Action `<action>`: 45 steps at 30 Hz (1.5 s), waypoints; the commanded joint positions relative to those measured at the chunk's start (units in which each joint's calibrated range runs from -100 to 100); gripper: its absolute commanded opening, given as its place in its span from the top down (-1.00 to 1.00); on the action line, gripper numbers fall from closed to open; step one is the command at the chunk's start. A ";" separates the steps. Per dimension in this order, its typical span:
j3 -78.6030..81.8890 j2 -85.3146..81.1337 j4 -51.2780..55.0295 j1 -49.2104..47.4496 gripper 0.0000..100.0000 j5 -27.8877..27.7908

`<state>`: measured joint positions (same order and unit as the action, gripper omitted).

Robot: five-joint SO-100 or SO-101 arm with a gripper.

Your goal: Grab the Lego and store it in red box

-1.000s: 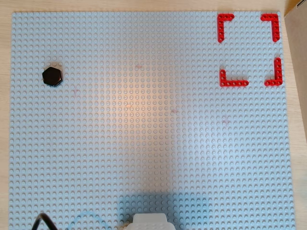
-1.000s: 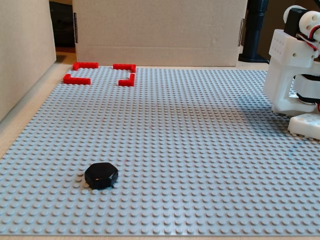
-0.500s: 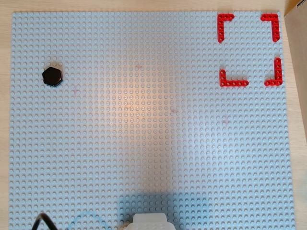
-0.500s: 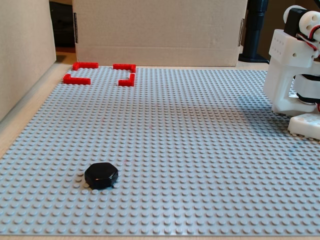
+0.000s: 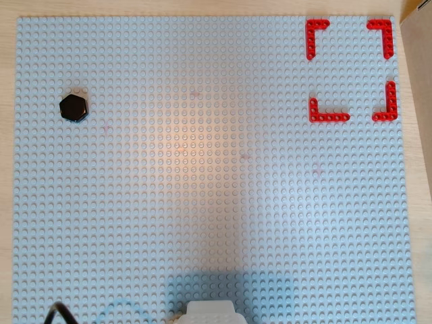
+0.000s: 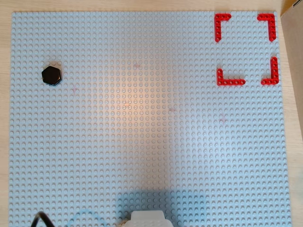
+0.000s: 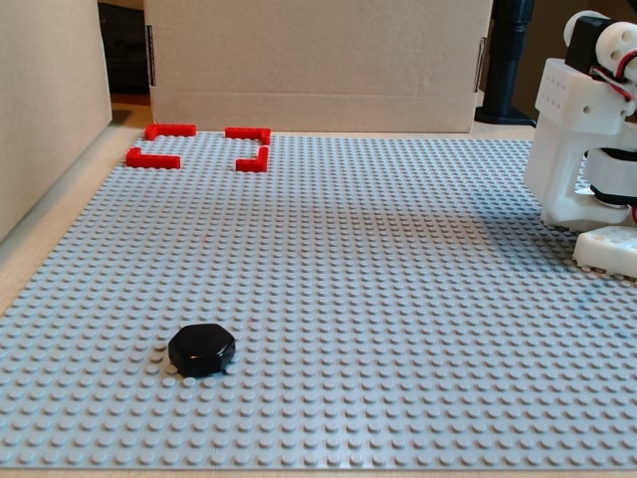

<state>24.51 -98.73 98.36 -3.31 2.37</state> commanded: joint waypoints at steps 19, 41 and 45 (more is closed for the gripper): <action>-15.87 49.33 0.32 -6.63 0.71 -13.16; -10.05 88.82 -23.18 -12.36 0.62 -18.63; -11.87 91.61 -22.48 -15.64 0.63 -18.21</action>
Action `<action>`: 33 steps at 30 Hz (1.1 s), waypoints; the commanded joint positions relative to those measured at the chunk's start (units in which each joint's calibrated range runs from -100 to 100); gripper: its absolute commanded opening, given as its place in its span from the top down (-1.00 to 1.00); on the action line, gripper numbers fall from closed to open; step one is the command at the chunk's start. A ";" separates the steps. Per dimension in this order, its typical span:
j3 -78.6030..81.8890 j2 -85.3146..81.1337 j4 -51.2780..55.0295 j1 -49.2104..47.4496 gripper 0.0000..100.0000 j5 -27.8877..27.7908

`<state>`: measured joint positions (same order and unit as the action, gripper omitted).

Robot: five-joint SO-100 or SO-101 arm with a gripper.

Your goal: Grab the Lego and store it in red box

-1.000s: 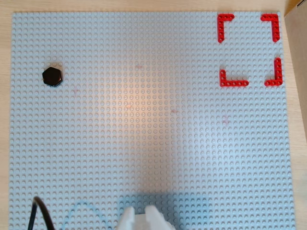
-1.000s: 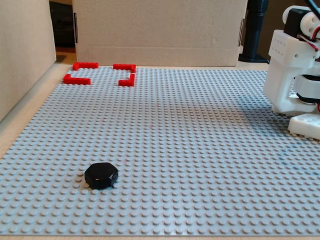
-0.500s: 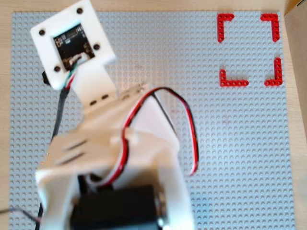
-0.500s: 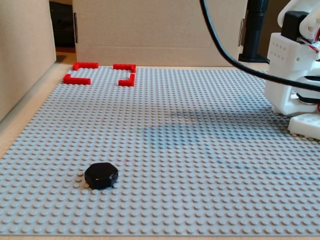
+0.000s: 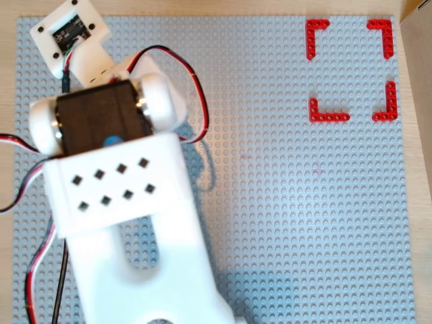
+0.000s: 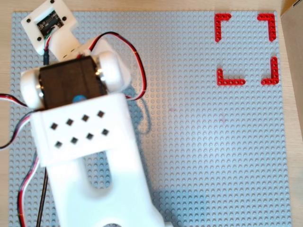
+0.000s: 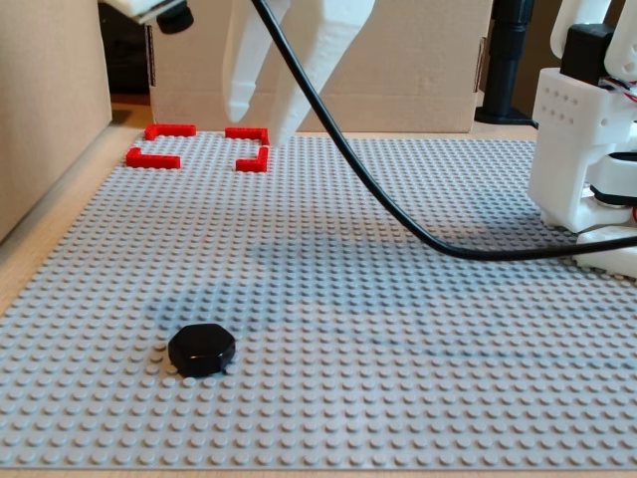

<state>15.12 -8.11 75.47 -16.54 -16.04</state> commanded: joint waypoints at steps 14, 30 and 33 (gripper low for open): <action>-8.48 8.88 -1.35 -7.61 0.63 0.72; -19.39 21.34 -8.02 -9.85 0.61 12.66; -19.39 23.62 -9.86 -10.67 0.61 14.53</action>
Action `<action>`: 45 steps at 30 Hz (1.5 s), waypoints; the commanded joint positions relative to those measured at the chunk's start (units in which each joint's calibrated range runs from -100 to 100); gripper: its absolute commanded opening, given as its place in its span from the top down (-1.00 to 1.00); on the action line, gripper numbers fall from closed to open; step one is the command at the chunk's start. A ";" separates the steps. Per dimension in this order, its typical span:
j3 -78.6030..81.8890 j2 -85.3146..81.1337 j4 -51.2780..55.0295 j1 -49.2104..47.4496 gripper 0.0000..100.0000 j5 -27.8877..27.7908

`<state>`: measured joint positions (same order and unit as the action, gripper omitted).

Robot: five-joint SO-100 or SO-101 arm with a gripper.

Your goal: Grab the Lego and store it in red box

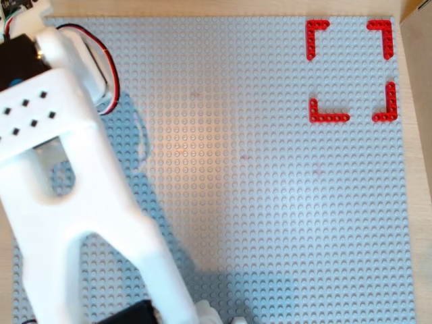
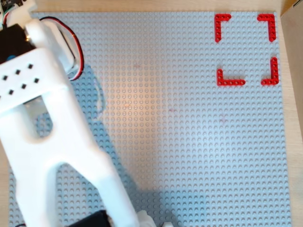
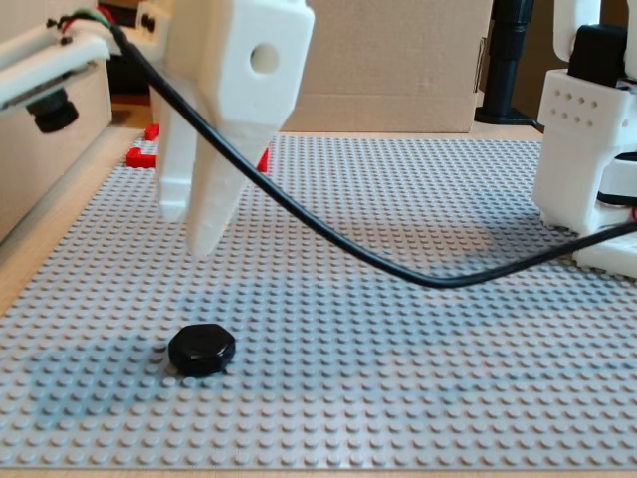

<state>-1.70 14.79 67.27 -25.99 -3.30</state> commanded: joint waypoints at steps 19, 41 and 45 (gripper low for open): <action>-5.85 9.78 -5.08 -4.49 0.61 1.79; -5.30 10.04 -3.59 -3.67 0.62 -0.66; -4.57 9.87 -3.50 -3.60 0.62 -0.66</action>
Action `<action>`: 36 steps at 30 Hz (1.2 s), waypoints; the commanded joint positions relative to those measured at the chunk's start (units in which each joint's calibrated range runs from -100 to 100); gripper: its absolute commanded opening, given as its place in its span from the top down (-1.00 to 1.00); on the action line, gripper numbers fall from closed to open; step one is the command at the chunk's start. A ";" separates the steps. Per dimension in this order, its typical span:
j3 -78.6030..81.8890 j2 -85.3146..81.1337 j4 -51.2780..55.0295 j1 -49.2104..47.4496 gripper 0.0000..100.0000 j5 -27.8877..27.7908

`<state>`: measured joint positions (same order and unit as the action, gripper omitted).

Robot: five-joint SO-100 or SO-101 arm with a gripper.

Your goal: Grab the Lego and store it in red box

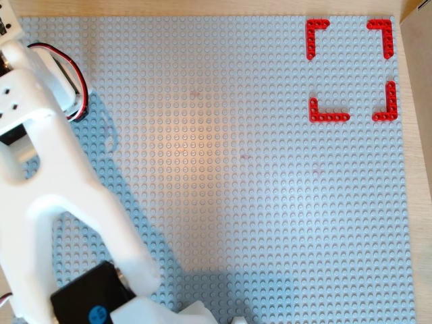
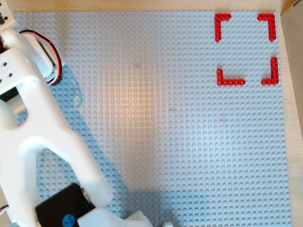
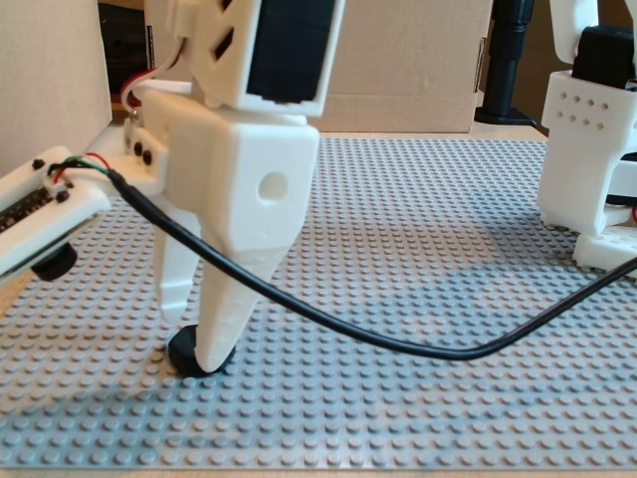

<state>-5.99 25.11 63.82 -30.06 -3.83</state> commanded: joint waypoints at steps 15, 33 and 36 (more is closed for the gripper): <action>0.08 -0.28 3.46 1.00 0.63 -1.01; -13.01 8.11 9.08 0.40 0.70 -0.70; -14.37 8.54 8.81 0.33 0.62 -0.70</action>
<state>-16.55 33.73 72.88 -29.63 -4.42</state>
